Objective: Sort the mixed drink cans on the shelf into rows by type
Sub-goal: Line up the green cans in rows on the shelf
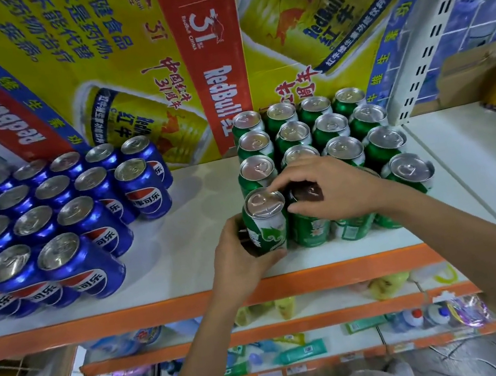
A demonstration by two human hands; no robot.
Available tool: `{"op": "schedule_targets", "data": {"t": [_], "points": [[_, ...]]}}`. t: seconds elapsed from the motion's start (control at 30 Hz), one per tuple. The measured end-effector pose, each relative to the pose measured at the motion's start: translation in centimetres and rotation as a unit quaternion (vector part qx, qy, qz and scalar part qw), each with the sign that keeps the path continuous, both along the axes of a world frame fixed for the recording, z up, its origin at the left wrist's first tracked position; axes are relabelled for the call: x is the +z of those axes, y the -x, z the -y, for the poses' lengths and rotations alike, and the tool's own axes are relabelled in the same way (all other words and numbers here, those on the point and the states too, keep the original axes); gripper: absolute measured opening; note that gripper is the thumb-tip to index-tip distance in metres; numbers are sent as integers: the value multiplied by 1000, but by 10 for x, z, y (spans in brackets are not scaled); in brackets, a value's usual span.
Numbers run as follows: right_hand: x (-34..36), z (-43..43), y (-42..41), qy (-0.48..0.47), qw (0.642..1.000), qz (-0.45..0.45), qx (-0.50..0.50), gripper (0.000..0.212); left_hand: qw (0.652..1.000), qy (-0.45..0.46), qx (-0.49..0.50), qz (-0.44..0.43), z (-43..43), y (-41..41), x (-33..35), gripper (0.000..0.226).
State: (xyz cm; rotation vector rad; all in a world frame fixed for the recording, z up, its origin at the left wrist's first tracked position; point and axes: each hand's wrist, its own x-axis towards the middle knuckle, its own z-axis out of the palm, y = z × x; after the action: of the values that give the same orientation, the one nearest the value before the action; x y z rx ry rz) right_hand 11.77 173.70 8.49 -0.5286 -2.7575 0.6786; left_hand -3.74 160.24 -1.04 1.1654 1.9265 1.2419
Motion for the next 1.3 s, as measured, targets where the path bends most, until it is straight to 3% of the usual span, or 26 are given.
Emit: {"op": "schedule_targets", "data": {"t": [0.07,0.23,0.63,0.93,1.0,1.07,1.17,1.3], "points": [[0,0,2,-7,1000,14,11,48,1000,-5,11,-19,-2,-3,0,72],[-2,-2,2,-7,1000,3,15,40,1000,11,-17,22,2,2,1,68],[2,2,-3,26,999,-15,20,46,997,3,25,-73,-1,-6,0,77],[10,3,-6,87,996,-35,-1,42,996,-1,25,-84,0,-7,2,79],[19,2,-11,72,997,-5,-12,41,996,3,19,-88,0,-7,2,79],[27,-1,-18,-7,998,59,-22,45,996,8,13,-91,-1,-6,2,79],[25,-3,-23,-111,980,164,-36,65,996,10,-2,-84,-1,-4,0,81],[13,-1,-25,-103,979,172,-38,77,997,21,-10,-75,-2,-2,-3,80]]}}
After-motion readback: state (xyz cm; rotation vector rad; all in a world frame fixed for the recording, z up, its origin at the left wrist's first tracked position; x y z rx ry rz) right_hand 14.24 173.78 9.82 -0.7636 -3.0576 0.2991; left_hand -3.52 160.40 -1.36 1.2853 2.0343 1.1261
